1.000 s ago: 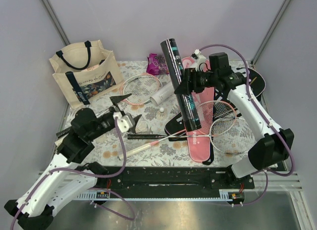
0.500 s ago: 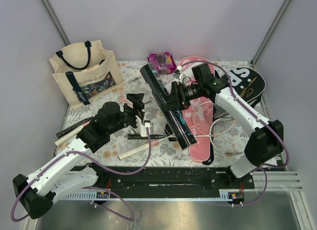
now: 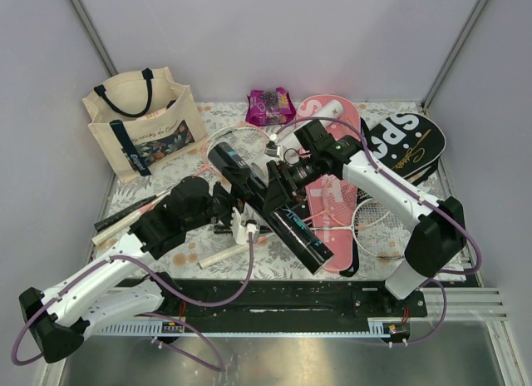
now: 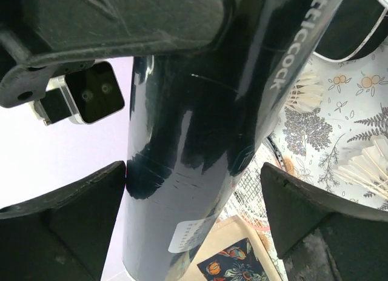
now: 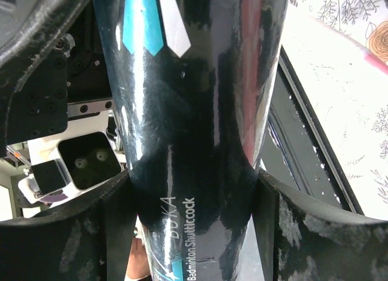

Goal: Pack up the badminton gear
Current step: Open the lid of the shuttle tube, then place the lid on the racket bag.

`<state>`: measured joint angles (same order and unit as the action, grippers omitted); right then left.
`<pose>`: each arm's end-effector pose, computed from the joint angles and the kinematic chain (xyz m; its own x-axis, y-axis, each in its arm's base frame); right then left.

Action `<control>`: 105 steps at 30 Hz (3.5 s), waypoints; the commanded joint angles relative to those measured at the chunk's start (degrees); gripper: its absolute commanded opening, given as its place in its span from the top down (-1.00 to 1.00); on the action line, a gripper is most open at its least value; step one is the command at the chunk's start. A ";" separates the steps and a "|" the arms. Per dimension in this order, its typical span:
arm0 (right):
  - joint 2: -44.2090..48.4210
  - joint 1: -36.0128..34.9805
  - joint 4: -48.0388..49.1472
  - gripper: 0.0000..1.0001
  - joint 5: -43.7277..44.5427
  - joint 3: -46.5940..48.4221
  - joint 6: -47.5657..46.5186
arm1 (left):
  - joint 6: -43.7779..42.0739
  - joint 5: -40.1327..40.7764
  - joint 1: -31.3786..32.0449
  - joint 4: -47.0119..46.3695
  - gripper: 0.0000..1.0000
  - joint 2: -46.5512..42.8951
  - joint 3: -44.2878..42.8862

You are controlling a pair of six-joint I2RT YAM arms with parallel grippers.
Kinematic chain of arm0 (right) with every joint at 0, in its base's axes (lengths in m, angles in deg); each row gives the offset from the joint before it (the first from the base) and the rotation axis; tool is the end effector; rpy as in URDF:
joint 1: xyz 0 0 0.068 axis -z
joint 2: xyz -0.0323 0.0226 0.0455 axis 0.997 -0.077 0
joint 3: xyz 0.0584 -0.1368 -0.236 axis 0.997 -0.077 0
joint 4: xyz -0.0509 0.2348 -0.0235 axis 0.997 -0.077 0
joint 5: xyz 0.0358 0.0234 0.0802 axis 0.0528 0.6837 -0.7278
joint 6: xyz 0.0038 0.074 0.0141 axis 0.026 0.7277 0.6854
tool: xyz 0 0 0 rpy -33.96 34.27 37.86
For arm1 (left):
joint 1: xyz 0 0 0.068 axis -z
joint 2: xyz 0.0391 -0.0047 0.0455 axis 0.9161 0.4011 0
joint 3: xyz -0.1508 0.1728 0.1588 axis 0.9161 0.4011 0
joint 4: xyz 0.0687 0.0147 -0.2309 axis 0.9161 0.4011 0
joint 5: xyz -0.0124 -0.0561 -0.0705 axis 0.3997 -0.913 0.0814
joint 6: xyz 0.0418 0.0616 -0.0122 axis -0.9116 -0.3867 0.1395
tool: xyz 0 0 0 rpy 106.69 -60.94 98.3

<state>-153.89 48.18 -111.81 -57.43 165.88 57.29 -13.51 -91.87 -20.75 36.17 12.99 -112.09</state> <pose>0.2237 0.2399 0.3193 -0.8547 -0.4373 -0.2798 -0.4259 0.2824 0.8596 0.1284 -0.1467 0.3157 0.7580 0.6133 -0.2220 0.4015 -0.1704 0.8999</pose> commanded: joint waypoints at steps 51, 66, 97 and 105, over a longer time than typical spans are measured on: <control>26.48 18.25 32.63 -0.38 15.40 -6.79 17.43 | 53.66 24.07 0.45 -4.47 0.11 -9.94 6.88; 19.19 18.16 38.41 0.03 6.35 -9.16 21.29 | 51.73 21.95 0.45 -7.02 0.13 -13.29 10.49; 9.62 32.49 32.73 1.00 25.71 -8.19 9.19 | 54.71 36.79 0.27 -8.87 0.20 -16.10 12.25; -4.61 32.49 33.68 0.88 40.86 -6.36 4.51 | 56.30 46.90 0.27 -10.63 0.16 -21.63 12.51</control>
<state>-153.06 80.66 -77.52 -27.07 157.70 66.75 40.63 -53.25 -20.34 32.43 -5.13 -97.80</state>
